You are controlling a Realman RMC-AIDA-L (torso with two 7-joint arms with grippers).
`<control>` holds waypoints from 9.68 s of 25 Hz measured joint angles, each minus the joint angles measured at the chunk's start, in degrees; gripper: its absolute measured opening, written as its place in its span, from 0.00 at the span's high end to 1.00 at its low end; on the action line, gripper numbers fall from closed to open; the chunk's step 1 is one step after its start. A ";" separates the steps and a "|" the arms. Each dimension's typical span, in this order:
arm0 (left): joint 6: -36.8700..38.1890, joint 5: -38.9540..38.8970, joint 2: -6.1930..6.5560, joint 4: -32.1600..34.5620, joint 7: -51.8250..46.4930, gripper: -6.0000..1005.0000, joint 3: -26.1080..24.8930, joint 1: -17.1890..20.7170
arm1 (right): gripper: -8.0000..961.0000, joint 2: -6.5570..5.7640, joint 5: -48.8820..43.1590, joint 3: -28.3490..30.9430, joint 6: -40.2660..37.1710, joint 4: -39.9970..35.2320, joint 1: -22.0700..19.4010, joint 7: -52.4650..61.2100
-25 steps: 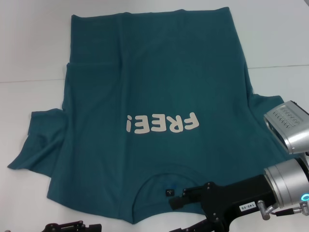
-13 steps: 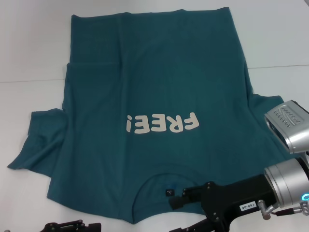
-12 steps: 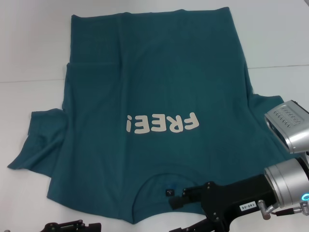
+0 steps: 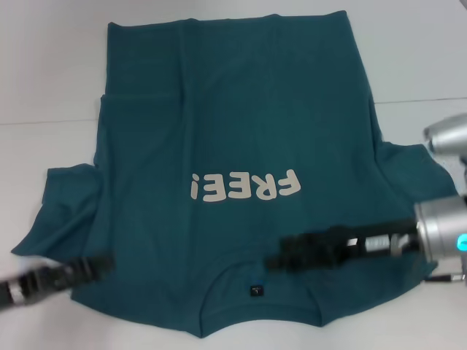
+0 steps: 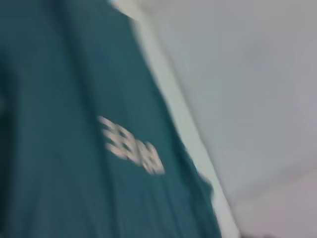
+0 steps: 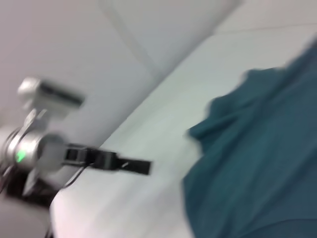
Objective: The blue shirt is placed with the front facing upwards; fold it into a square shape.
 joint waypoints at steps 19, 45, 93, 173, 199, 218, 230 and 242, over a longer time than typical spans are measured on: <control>-25.71 -5.47 3.16 -7.29 -12.78 0.19 -9.13 -4.78 | 0.02 -4.34 -0.33 4.83 8.81 -2.39 1.99 16.70; -45.63 4.07 5.56 -13.77 1.44 0.25 1.46 -13.16 | 0.02 -4.72 -3.55 4.56 11.73 -1.78 3.28 17.54; -43.04 12.58 6.91 -15.71 -13.96 0.85 5.98 -16.31 | 0.02 -5.71 -3.36 5.00 10.85 -1.77 1.68 17.63; -32.48 11.28 4.92 -2.43 -1.42 0.55 1.49 -12.75 | 0.02 -5.16 -3.55 4.56 10.54 -1.60 0.71 17.91; -40.95 14.65 1.49 -0.38 1.56 0.38 9.00 -11.49 | 0.02 -5.33 -3.55 4.56 11.01 -1.60 0.46 17.91; -41.30 16.24 1.43 0.23 -2.15 0.79 11.99 -12.38 | 0.02 -5.58 -3.54 4.80 10.89 -1.60 0.28 17.85; -33.66 15.51 2.63 0.19 -2.76 0.95 8.86 -12.97 | 0.02 -5.62 -3.54 4.84 10.74 -1.60 0.28 18.03; -20.47 13.92 5.81 -0.24 -9.25 0.95 0.09 -17.08 | 0.02 -5.33 -3.54 4.59 10.57 -1.60 0.14 17.89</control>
